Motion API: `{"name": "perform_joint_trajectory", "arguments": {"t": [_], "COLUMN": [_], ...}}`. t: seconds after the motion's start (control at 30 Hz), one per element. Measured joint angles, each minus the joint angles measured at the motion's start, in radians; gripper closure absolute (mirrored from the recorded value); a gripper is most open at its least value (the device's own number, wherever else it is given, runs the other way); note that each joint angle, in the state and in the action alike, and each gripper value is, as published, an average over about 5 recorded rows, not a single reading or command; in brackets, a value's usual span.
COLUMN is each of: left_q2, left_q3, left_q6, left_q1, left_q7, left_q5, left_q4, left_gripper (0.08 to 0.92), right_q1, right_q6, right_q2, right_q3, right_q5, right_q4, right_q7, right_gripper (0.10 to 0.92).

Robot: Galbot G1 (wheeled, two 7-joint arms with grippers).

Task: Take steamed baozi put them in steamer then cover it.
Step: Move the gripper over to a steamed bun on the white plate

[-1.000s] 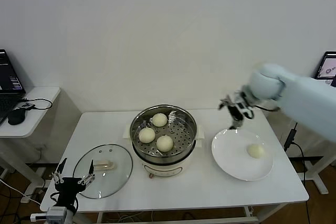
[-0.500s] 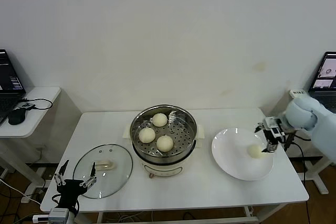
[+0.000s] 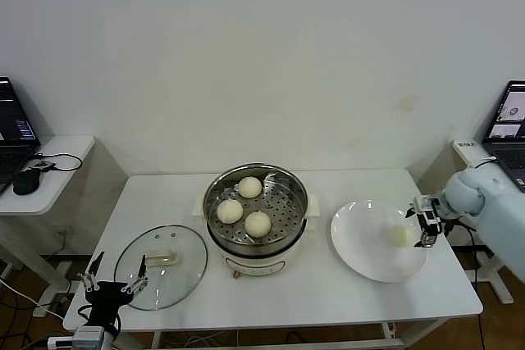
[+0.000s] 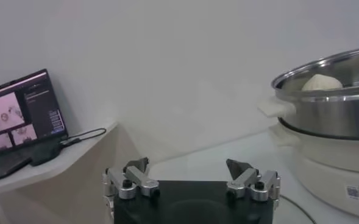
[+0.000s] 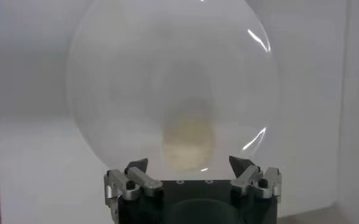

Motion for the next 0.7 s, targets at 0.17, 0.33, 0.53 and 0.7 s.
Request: {"name": "perform_joint_trajectory", "arguments": {"t": [0.17, 0.33, 0.53, 0.7], "left_q2": [-0.001, -0.005, -0.007, -0.007], "left_q3": [-0.002, -0.001, 0.001, 0.001], "left_q6": [0.0, 0.0, 0.0, 0.0], "left_q1": [-0.002, -0.007, -0.01, -0.01], "left_q7": [0.0, 0.0, 0.0, 0.0], "left_q5": [-0.002, -0.002, -0.002, -0.002], "left_q4": [0.004, 0.009, 0.016, 0.02], "left_gripper": [0.177, 0.177, 0.177, 0.177], "right_q1": [-0.008, -0.015, -0.018, -0.019], "right_q6": [0.002, 0.001, -0.002, -0.006], "right_q2": [0.048, 0.084, 0.108, 0.117], "right_q3": [0.011, 0.019, 0.031, 0.037], "right_q5": [-0.028, -0.051, -0.077, -0.088], "right_q4": [-0.054, -0.095, -0.131, -0.145], "right_q7": [0.003, 0.006, 0.01, 0.008], "right_gripper": [0.203, 0.223, 0.282, 0.352]}}
